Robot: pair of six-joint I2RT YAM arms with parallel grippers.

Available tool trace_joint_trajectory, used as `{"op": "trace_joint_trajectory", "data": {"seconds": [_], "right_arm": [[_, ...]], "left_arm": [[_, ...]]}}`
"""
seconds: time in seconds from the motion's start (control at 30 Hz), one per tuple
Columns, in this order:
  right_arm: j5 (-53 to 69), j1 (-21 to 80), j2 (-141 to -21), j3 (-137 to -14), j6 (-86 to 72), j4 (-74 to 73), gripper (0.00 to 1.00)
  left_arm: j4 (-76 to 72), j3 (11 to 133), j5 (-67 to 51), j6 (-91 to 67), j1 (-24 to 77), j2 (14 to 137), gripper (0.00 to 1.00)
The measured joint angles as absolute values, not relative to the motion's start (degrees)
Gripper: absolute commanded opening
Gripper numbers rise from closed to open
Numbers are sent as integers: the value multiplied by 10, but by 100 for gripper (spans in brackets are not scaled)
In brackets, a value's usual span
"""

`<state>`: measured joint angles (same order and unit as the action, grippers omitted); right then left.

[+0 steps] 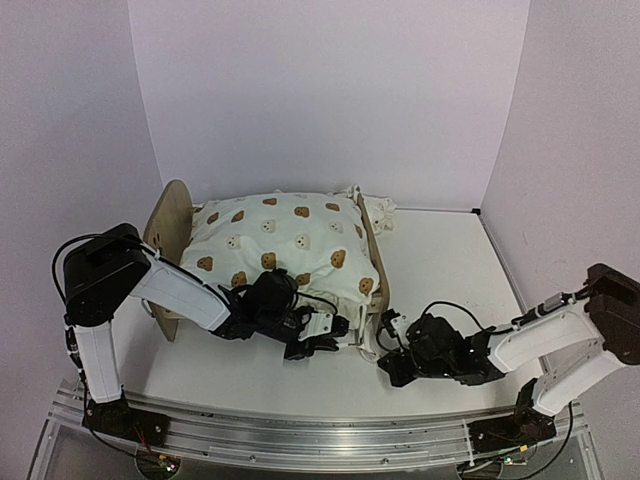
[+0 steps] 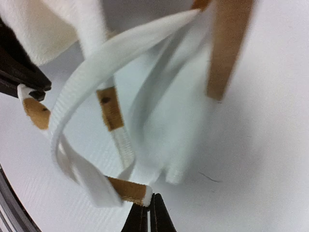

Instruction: Set up the pet bed

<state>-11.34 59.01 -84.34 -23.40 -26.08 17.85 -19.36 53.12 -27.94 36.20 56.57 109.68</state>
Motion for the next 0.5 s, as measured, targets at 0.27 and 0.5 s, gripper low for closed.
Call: {"op": "trace_joint_trajectory", "data": {"seconds": [0.27,0.5], "right_arm": [[-139,506,-661,-209,-250,46,0],[-159,432,-635,-255,-205,-70,0]], "left_arm": [[-145,531,-269,377,552,1076,0],[-79,531,-252,409,536,1041,0]]}}
